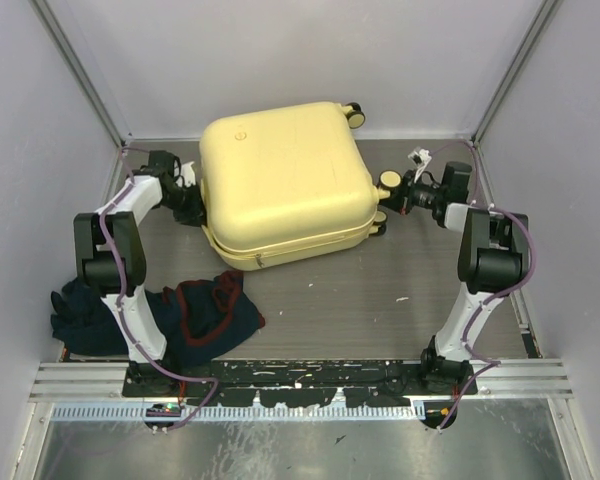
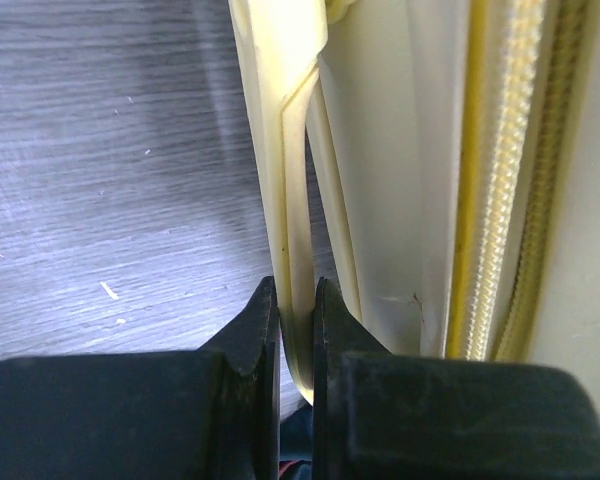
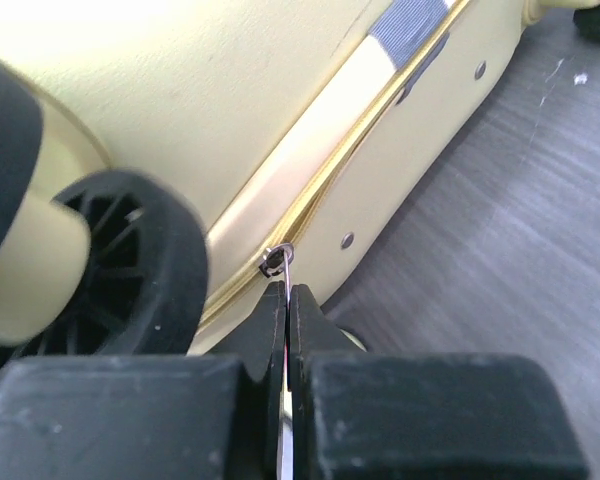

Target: Pack the luggage

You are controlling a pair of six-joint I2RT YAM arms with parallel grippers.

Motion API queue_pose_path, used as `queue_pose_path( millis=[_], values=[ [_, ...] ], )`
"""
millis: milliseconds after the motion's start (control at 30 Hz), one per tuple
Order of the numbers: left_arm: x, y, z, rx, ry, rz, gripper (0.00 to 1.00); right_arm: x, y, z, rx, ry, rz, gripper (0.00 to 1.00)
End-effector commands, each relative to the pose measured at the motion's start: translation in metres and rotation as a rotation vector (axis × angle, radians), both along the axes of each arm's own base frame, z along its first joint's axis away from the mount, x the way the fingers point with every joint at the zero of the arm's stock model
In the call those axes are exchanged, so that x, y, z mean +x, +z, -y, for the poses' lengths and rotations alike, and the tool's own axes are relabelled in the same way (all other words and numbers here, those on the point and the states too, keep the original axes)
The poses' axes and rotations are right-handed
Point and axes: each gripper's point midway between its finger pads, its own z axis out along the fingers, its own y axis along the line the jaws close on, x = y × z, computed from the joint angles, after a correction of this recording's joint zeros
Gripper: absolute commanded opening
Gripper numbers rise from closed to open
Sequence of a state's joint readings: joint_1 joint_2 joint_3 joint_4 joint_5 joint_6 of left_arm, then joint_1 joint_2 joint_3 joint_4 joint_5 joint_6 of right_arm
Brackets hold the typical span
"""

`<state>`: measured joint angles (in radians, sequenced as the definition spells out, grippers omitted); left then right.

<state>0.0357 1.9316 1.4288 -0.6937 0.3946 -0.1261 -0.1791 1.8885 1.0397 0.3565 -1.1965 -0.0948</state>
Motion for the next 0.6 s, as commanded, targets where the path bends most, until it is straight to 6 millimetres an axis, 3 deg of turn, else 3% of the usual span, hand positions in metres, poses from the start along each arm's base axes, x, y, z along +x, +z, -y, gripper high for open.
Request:
queue_pose_path(
  millis=[0, 100, 267, 400, 567],
  values=[
    [0.013, -0.026, -0.052, 0.214, -0.113, 0.053, 0.0, 0.061, 0.034, 0.007, -0.094, -0.098, 0.215, 0.01],
    [0.019, -0.026, -0.046, 0.186, -0.121, 0.063, 0.0, 0.054, 0.029, -0.02, -0.038, -0.058, 0.183, 0.01],
    [0.031, -0.025, -0.027, 0.15, -0.164, 0.078, 0.0, 0.033, 0.02, -0.047, 0.003, -0.014, 0.14, 0.01],
    [0.041, -0.016, -0.004, 0.113, -0.229, 0.123, 0.0, 0.001, 0.025, -0.066, 0.036, 0.024, 0.117, 0.01],
    [0.039, -0.012, 0.039, 0.103, -0.378, 0.147, 0.0, -0.051, 0.014, -0.08, 0.028, 0.056, 0.066, 0.01]
  ],
)
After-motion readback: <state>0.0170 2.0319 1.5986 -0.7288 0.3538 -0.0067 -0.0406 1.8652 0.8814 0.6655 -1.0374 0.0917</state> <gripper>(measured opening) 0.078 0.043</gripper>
